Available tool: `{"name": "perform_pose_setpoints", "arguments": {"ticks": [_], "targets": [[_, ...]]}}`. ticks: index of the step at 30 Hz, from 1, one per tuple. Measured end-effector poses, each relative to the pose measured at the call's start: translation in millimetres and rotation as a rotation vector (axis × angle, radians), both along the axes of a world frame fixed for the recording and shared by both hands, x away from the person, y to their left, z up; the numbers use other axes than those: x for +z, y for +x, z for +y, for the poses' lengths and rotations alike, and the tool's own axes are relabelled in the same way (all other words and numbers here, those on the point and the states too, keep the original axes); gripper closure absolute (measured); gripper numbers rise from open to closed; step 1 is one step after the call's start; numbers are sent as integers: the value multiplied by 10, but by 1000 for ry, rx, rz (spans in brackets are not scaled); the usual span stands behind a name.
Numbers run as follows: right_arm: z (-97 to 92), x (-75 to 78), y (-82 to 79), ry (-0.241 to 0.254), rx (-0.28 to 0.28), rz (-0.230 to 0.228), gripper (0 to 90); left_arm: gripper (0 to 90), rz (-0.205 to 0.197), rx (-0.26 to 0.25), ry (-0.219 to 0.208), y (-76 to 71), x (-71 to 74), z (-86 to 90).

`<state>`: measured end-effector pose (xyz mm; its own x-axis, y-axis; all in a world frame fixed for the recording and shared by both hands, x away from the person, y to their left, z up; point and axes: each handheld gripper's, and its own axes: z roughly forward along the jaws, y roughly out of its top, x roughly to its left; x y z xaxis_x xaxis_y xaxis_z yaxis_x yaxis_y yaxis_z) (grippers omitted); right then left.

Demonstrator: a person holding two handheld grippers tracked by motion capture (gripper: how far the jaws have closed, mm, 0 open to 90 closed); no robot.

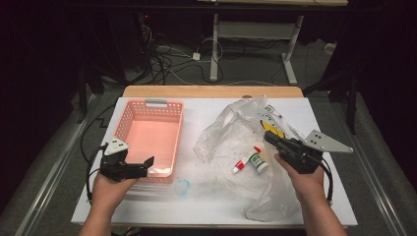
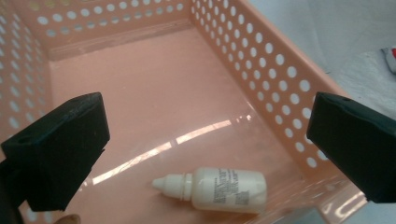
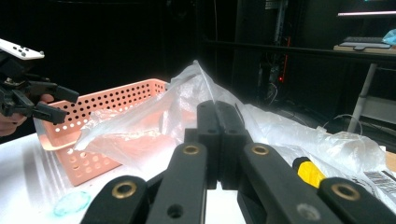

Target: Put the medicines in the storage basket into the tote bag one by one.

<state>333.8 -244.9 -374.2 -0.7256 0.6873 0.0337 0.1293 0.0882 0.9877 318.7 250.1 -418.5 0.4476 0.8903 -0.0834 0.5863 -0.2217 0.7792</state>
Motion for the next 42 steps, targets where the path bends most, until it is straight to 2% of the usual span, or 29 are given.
{"name": "perform_pose_setpoints", "arguments": {"ticks": [4, 9, 12, 14, 16, 21, 23, 25, 27, 28, 32, 35, 37, 40, 42], "targets": [[3, -3, 1, -4, 2, 0, 900, 11, 8, 14, -10, -1, -12, 84], [11, -6, -3, -3, 1, 7, 900, 69, 23, 8, -25, 7, -29, 117], [11, -6, -3, -5, 0, 6, 900, 171, 37, -7, -44, 20, -13, 116], [4, -7, 1, -6, -3, 6, 900, 210, 66, -14, -49, 55, 21, 105], [4, -14, 10, -5, -2, 5, 900, 298, 103, -18, -15, 91, 56, 88], [10, -11, 11, -3, 1, 6, 900, 496, 223, -29, 52, 227, 108, 83], [3, -7, 7, -6, 1, 5, 900, 578, 284, -46, 81, 282, 96, 64], [-2, -4, 6, -1, 0, 5, 900, 662, 335, -58, 126, 321, 77, 44], [-8, 1, 6, 2, 0, 1, 900, 842, 396, -51, 173, 369, 45, 32], [-9, 2, 3, 4, -1, 3, 900, 881, 428, -56, 198, 397, 31, 30], [-4, -1, 3, 2, 2, 5, 900, 882, 573, -128, 248, 526, 9, -5], [3, -4, 3, 0, 5, 7, 900, 882, 664, -145, 265, 635, -10, -23], [2, -5, 4, 0, 6, 8, 900, 882, 731, -160, 262, 699, -41, -27], [-9, -8, 7, 5, 3, 9, 900, 885, 800, -188, 294, 763, -62, -54], [-9, -9, 7, 8, 2, 12, 900, 884, 806, -188, 301, 798, -63, -73]]}}
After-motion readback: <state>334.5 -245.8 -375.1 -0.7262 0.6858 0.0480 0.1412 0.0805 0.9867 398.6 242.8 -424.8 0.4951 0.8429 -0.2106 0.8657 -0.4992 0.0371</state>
